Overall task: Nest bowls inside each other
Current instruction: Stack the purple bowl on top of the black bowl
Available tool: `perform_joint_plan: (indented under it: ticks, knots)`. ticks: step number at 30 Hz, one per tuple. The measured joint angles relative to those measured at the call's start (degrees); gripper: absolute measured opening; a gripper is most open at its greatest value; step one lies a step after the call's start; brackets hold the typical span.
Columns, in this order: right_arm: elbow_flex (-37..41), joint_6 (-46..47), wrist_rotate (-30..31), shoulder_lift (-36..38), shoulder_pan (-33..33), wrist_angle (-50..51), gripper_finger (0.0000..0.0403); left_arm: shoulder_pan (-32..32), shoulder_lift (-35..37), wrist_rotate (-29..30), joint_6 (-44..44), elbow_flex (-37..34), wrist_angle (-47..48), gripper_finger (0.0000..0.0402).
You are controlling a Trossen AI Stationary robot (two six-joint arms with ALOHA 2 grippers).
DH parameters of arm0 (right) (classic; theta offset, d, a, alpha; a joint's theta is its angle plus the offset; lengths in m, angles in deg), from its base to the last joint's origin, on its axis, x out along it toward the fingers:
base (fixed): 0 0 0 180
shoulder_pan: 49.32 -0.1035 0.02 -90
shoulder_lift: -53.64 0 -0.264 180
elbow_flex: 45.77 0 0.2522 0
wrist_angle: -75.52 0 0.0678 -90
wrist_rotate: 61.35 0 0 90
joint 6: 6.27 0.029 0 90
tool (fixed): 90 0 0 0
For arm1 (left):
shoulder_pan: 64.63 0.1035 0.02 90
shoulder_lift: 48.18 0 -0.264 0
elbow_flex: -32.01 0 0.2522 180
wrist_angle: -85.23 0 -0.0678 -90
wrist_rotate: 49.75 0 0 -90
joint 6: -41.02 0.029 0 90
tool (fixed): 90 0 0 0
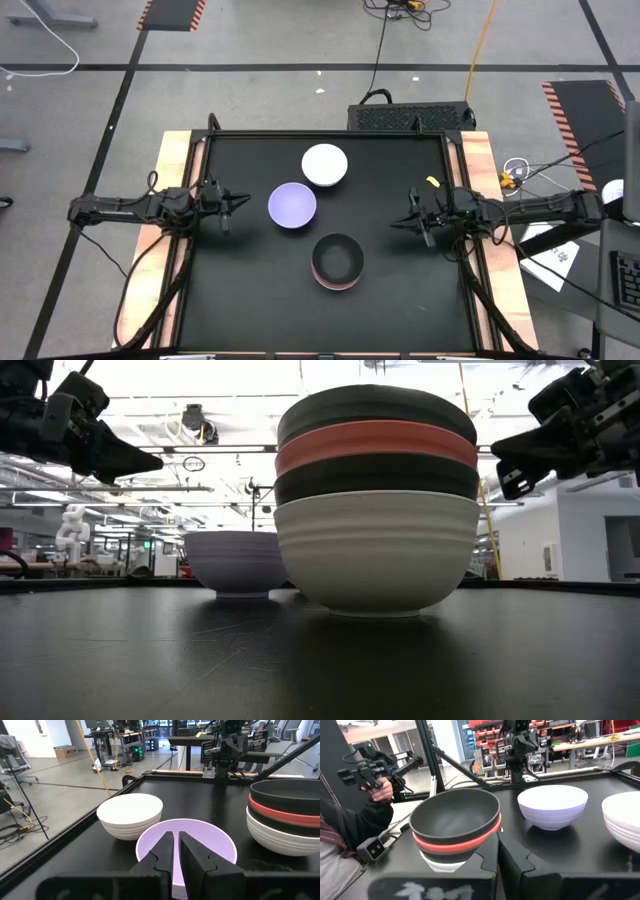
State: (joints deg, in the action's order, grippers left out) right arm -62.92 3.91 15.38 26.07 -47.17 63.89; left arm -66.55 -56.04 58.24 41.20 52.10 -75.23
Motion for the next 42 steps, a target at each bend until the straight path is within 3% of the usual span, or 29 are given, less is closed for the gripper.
perform_joint_plan:
  ticks: [9, 18, 24, 34, 42]
  knots:
    - [0.08, 0.08, -0.24, -0.02, 0.0, 0.36, 0.0, 0.0, 0.0, 0.3, 0.87, 0.0, -5.74, 0.0031]
    - [0.14, -0.1, -0.28, -0.02, 0.0, 0.93, 0.0, 0.03, -1.73, 14.92, 2.79, 0.0, -18.96, 0.0031]
    - [0.19, -0.1, -0.31, -0.07, 0.0, 1.2, 0.0, 3.61, -7.52, 18.41, 2.67, 1.99, -19.11, 0.0031]
    - [0.23, -0.12, -0.33, -0.07, 0.0, 1.22, 0.0, 16.58, -25.45, 6.1, 1.18, 11.09, -17.22, 0.0031]
    - [0.25, 1.1, -0.47, -0.07, 0.0, 2.08, 0.0, 28.02, -38.53, -13.28, 1.33, 17.37, -17.14, 0.0031]
